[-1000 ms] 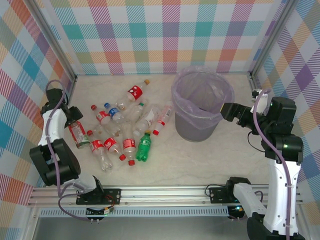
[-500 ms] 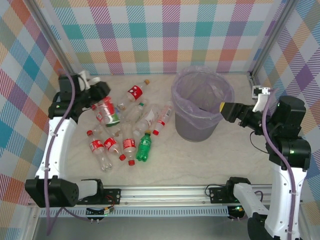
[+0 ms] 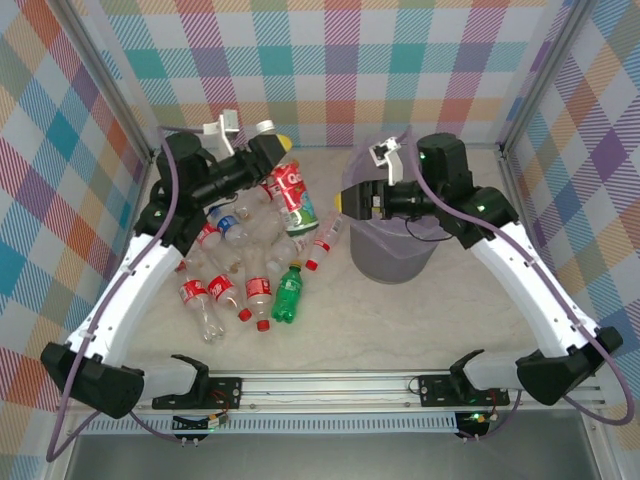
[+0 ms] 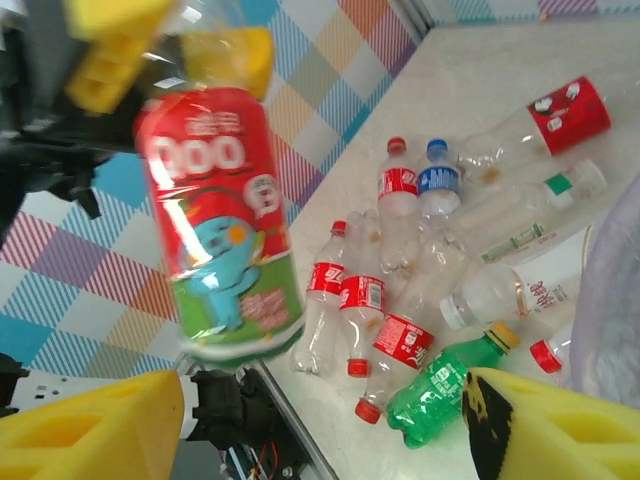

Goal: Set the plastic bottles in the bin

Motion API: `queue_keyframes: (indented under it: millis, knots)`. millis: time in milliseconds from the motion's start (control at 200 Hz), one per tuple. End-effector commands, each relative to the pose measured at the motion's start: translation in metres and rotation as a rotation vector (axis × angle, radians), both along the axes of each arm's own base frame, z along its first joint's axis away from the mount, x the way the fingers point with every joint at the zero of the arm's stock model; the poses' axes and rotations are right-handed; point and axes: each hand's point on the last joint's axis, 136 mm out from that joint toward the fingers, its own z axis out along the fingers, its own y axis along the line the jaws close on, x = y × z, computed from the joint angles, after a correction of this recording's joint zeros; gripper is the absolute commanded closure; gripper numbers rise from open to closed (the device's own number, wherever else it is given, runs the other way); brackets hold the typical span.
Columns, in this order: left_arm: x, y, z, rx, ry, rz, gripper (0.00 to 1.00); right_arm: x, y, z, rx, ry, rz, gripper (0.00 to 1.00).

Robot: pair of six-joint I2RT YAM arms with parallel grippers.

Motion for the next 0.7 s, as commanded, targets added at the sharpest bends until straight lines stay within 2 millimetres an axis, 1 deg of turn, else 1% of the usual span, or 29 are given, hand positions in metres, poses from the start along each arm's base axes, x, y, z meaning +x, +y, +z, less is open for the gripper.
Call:
queue_keyframes:
  millis: [0, 130, 215, 360, 505, 615, 695]
  knots:
    - [-0.002, -0.031, 0.025, -0.094, -0.062, -0.074, 0.66, -0.010, 0.008, 0.032, 0.076, -0.075, 0.067, 0.24]
    - [0.004, -0.060, 0.020, -0.105, -0.045, -0.132, 0.66, -0.009, 0.017, 0.034, 0.075, -0.065, 0.133, 0.21]
    - [0.001, -0.073, 0.019, -0.111, -0.043, -0.159, 0.66, -0.002, 0.014, 0.030, 0.028, -0.074, 0.108, 0.18]
    - [0.001, -0.077, 0.021, -0.110, -0.056, -0.143, 0.66, 0.010, 0.012, 0.028, 0.033, -0.060, 0.102, 0.16]
    - [0.001, -0.078, 0.031, -0.140, -0.066, -0.150, 0.64, 0.018, 0.016, 0.022, 0.028, -0.048, 0.099, 0.12]
    - [0.003, -0.079, 0.035, -0.151, -0.072, -0.152, 0.63, 0.022, 0.017, 0.020, 0.017, -0.049, 0.098, 0.12]
    - [0.003, -0.079, 0.037, -0.151, -0.078, -0.150, 0.62, 0.024, 0.017, 0.020, 0.008, -0.058, 0.094, 0.15]
